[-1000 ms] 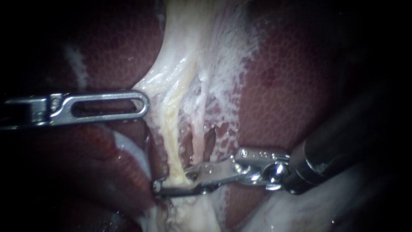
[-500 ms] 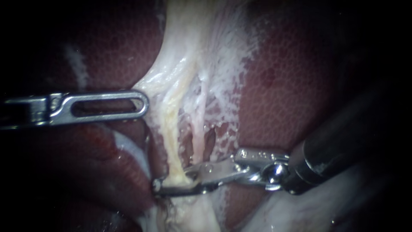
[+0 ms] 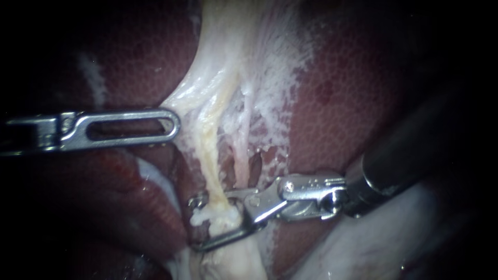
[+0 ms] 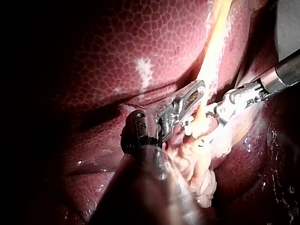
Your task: Going back first clip left tube
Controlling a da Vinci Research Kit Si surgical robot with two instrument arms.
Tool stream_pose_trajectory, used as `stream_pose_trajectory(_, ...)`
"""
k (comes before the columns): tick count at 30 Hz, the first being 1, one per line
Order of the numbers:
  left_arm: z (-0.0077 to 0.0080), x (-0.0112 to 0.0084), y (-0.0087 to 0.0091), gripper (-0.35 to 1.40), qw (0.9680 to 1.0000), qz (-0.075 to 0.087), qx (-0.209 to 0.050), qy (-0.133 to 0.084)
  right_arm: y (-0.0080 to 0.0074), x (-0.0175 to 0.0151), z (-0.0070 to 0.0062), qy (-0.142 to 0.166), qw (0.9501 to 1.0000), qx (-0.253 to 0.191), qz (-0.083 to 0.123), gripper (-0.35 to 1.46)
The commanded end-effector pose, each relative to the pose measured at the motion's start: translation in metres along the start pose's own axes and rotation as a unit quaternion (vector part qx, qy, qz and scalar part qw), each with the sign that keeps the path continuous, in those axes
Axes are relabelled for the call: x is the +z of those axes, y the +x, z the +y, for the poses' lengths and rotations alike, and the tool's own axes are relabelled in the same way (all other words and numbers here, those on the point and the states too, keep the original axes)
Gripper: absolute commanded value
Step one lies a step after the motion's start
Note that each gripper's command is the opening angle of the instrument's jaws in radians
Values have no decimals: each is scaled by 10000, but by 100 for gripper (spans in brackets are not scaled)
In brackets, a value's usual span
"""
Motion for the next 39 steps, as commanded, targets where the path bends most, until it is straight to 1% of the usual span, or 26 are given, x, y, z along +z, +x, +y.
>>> stream_pose_trajectory(1, 0, 0, 0, -35, 10000, 1, 0, 1, 2, -1, 0, 4, 10000, -56, 2, 59)
stream_pose_trajectory(4, 0, 0, 0, -35, 10000, 1, 0, 1, 4, -5, 0, -3, 9999, -107, 6, 59)
stream_pose_trajectory(9, 0, 0, 0, -35, 10000, 1, 0, 1, 2, -13, -3, 22, 9999, -142, 6, 59)
stream_pose_trajectory(12, 2, 1, 0, -35, 10000, 2, 0, 2, 1, -24, -7, -5, 10000, -26, 6, 60)
stream_pose_trajectory(16, 5, 1, -1, -35, 10000, 3, 2, 4, 4, -44, -9, -50, 10000, 23, 13, 60)
stream_pose_trajectory(20, 8, 2, -2, -35, 10000, 4, 2, 5, 13, -75, -12, -189, 9998, 71, 25, 60)
stream_pose_trajectory(26, 16, 4, -2, -35, 10000, 3, 8, 6, 32, -124, -18, -310, 9993, 219, 40, 60)
stream_pose_trajectory(28, 18, 5, -1, -35, 10000, 2, 10, 6, 36, -139, -22, -337, 9992, 195, 40, 60)
stream_pose_trajectory(31, 18, 5, -1, -35, 10000, 1, 12, 6, 42, -161, -31, -487, 9988, 95, 25, 60)
stream_pose_trajectory(35, 19, 6, -1, -35, 10000, 0, 13, 6, 59, -182, -31, -602, 9981, -105, 6, 60)
stream_pose_trajectory(39, 19, 6, 0, -35, 10000, 0, 15, 6, 70, -198, -31, -617, 9979, -191, 15, 60)
